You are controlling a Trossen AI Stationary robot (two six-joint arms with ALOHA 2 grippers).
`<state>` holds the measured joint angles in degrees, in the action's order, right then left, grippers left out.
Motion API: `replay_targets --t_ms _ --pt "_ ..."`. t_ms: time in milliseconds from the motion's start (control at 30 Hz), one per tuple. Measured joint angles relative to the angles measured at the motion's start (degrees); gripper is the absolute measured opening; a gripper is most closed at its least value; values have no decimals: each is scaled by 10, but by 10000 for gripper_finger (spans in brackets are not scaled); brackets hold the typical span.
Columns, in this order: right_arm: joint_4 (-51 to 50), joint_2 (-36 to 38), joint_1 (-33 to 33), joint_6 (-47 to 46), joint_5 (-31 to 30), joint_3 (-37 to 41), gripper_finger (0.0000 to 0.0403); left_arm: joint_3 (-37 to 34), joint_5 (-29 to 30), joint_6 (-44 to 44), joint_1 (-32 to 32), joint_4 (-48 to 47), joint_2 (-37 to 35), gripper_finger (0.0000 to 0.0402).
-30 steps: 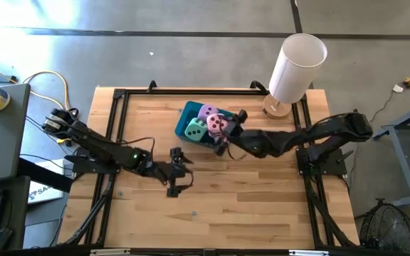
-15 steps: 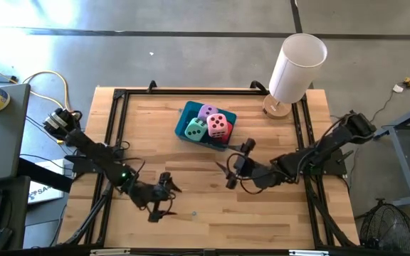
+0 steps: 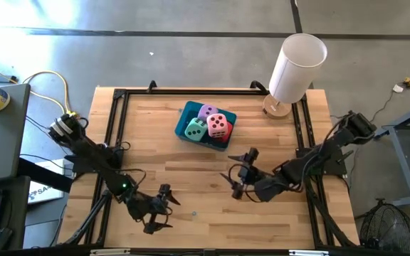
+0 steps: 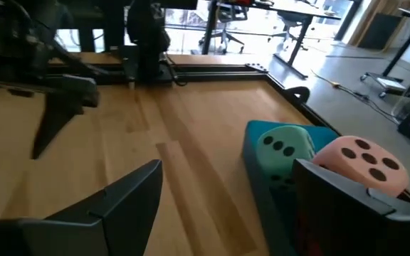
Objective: Pick & Place Dice
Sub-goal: Put the small blue dice into the blue bin
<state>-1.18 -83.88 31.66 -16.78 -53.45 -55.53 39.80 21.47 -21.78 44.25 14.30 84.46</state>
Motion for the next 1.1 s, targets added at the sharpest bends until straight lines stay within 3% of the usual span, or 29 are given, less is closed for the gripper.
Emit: replay_targets --t_ms 333,633,867,1100 --pt "0 0 59 -1 -3 0 305 0 -3 44 -19 146 104 400" --pt "-1 0 73 -11 -2 0 305 0 -86 113 -35 245 136 400" --pt "3 -10 86 -45 15 0 305 0 52 142 -29 224 147 395" --pt "28 -25 107 -60 28 0 305 0 65 151 -29 242 207 395"
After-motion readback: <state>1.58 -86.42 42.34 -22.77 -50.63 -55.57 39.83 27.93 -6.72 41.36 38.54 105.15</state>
